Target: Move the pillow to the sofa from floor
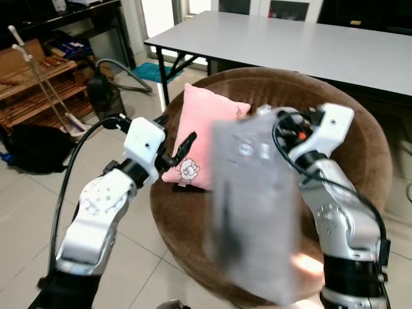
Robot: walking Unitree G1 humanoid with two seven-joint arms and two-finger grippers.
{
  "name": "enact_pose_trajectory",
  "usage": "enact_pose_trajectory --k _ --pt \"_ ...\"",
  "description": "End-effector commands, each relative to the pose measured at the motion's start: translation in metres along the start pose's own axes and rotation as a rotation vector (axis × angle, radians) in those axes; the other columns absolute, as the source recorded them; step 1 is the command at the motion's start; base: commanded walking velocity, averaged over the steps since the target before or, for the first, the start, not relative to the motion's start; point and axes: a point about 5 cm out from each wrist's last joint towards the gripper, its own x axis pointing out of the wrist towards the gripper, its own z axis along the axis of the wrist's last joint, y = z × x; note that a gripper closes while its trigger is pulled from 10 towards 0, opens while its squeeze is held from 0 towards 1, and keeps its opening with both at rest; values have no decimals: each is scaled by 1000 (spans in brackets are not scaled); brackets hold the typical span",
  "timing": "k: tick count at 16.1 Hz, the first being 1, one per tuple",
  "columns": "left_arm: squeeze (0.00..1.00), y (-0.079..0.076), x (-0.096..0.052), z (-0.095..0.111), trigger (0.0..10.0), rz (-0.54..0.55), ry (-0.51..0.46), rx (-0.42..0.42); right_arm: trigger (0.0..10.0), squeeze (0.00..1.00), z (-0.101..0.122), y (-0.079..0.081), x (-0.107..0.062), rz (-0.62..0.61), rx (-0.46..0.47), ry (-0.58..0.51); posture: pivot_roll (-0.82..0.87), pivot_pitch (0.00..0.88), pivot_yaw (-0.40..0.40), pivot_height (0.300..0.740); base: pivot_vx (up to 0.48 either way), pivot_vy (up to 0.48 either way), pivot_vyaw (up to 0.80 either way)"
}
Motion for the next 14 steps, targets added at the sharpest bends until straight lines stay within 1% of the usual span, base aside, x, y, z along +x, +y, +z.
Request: enact_pose_trajectory --k 1,2,3,4,5,6,7,9,11,12,13,14 --pt "0 -4 -3 0 10000 -31 4 -5 10000 0 12 8 7 36 48 -40 -14 38 33 740 0 0 0" --pt "0 -6 -4 -1 10000 -40 9 -5 10000 0 8 7 12 31 55 -24 -12 43 32 740 0 0 0" --pt "0 -8 -5 -1 10000 -52 14 -6 10000 0 -3 6 21 15 57 10 -9 50 30 740 0 0 0" --pt "0 -10 -6 -1 10000 -57 16 -6 10000 0 -9 5 25 5 54 31 -3 58 28 740 0 0 0" --pt "0 -12 -8 -1 10000 -69 22 -8 10000 0 -23 3 38 -28 38 74 9 73 23 740 0 0 0" --pt "0 -13 -10 0 10000 -78 29 -11 10000 0 -34 1 47 -55 21 109 14 85 18 740 0 0 0" --pt "0 -14 -13 -2 10000 -87 44 -8 10000 0 -45 -4 56 -105 -22 148 20 97 12 740 0 0 0" --pt "0 -17 -18 -4 10000 -94 60 -10 10000 0 -57 -13 67 -179 -84 193 28 114 2 740 0 0 0" --pt "0 -22 -23 -3 10000 -96 67 -16 10000 0 -55 -26 76 -290 -165 196 40 137 -16 740 0 0 0" --pt "0 -25 -25 -1 10000 -100 68 -20 10000 976 -53 -30 79 -301 -139 196 45 139 -21 740 0 0 0" --pt "0 -26 -26 -1 10000 -102 69 -22 10000 976 -50 -31 81 -282 -101 187 49 144 -27 740 0 0 0" --pt "0 -28 -28 0 10000 -111 70 -31 10000 1000 -43 -35 84 -291 -94 151 51 149 -33 740 0 0 0"
